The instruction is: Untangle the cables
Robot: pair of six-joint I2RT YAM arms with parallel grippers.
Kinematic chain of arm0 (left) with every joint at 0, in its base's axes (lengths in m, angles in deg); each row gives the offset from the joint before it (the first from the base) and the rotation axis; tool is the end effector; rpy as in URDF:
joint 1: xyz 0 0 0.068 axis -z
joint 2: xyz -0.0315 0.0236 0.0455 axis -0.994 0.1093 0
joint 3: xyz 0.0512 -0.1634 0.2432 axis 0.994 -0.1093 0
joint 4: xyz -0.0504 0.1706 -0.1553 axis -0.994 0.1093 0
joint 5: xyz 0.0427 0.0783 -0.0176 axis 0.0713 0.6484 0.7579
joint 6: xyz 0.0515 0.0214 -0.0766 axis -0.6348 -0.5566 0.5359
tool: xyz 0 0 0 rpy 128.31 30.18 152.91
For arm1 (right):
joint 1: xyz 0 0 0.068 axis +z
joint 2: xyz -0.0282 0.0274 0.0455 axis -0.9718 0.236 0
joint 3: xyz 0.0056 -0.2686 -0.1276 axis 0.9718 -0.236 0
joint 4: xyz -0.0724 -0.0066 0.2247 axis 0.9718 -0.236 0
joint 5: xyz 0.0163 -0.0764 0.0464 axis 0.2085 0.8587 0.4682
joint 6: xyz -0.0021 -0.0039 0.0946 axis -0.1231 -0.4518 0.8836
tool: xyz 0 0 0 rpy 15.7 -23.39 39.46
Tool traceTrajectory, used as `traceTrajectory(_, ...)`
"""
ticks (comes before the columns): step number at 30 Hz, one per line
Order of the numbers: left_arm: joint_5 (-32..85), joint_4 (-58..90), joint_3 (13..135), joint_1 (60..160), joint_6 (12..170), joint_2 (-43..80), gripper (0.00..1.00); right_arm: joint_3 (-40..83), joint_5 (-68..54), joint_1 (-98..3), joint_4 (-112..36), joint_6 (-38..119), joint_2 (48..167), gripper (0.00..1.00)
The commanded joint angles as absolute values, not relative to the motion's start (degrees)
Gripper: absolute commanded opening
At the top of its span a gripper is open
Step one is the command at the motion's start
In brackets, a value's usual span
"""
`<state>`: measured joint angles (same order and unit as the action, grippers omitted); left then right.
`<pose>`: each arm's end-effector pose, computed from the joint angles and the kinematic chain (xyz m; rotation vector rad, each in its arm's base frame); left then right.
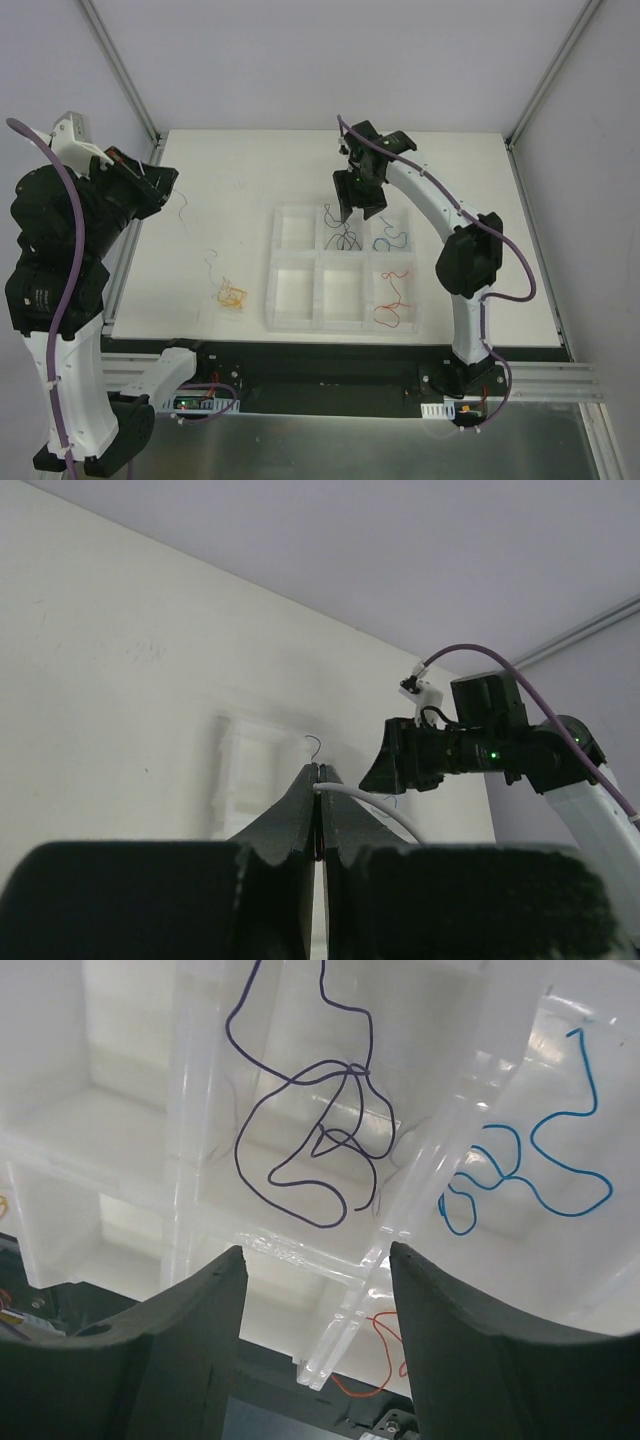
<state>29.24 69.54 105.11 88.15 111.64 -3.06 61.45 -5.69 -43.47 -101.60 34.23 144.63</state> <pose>0.1050 -0.0164 0.5465 -0.3165 1.6060 -0.5682 0.3649 0.2473 0.2716 -0.7963 2.6538 0.3133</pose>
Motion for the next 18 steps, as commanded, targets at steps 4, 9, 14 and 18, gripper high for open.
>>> traceTrajectory(4,29.1,66.9,103.4,87.9,114.2,-2.7,0.00,65.2,-12.9,-40.6,-96.4,29.8,134.6,0.63)
traceTrajectory(9,27.7,67.0,100.5,87.9,117.6,-3.0,0.00,48.2,-29.6,-30.6,-60.8,38.8,121.6,0.73)
traceTrajectory(14,26.9,67.0,98.0,87.9,122.6,-2.8,0.00,41.6,-28.7,-20.9,-39.2,41.2,121.6,0.97)
traceTrajectory(18,25.0,67.0,97.1,87.9,126.5,-2.9,0.00,46.6,-25.1,-16.6,-41.2,36.1,127.9,0.96)
